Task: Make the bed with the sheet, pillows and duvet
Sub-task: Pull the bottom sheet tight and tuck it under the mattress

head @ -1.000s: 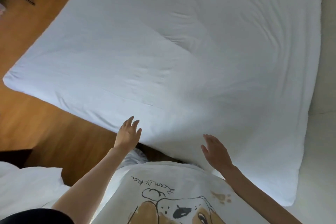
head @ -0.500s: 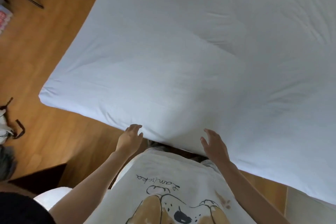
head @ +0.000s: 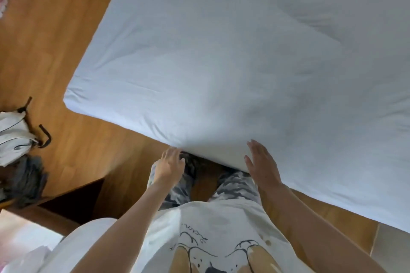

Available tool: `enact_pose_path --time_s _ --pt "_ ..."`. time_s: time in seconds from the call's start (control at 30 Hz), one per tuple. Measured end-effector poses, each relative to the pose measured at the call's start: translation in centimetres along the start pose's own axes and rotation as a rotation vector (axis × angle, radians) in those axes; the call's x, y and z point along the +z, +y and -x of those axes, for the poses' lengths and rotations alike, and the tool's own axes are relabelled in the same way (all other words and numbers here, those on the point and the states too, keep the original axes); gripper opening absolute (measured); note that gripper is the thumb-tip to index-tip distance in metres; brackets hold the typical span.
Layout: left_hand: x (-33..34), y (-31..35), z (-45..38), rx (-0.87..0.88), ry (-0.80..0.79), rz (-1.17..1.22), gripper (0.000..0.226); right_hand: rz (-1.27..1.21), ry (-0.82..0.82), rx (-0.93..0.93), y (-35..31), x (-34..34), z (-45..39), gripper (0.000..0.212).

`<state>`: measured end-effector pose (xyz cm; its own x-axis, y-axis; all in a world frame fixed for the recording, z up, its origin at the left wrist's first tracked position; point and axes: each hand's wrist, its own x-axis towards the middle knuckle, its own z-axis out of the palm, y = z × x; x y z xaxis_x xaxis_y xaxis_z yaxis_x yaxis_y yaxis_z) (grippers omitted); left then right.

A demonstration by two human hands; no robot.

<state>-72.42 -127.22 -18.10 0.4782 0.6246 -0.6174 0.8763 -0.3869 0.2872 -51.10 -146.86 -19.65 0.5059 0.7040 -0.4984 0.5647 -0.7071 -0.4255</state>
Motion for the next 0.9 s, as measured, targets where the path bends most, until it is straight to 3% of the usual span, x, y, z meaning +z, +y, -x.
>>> enact_pose_path --time_s 0.13,0.3,0.57,0.77,0.9 --pt "-1.6 -3.5 -1.4 0.075 -0.033 -0.081 0.045 0.038 0.002 0.03 -3.4 2.9 -0.8 0.047" --pt "-7.6 -11.4 -7.0 0.335 -0.092 -0.279 0.042 0.075 0.031 0.131 -10.3 7.0 -4.4 0.048" --pt "-15.1 -18.3 -16.8 0.639 -0.244 -0.575 0.04 -0.017 0.213 0.369 -20.7 12.9 -6.8 0.049" --pt "-11.2 -17.3 -23.5 0.828 -0.262 -0.653 0.041 -0.007 0.242 0.381 -18.9 18.1 -10.6 0.048" --pt "-5.0 -17.2 -26.4 1.065 -0.254 -0.701 0.046 0.082 0.263 0.292 -14.2 22.3 -13.3 0.049"
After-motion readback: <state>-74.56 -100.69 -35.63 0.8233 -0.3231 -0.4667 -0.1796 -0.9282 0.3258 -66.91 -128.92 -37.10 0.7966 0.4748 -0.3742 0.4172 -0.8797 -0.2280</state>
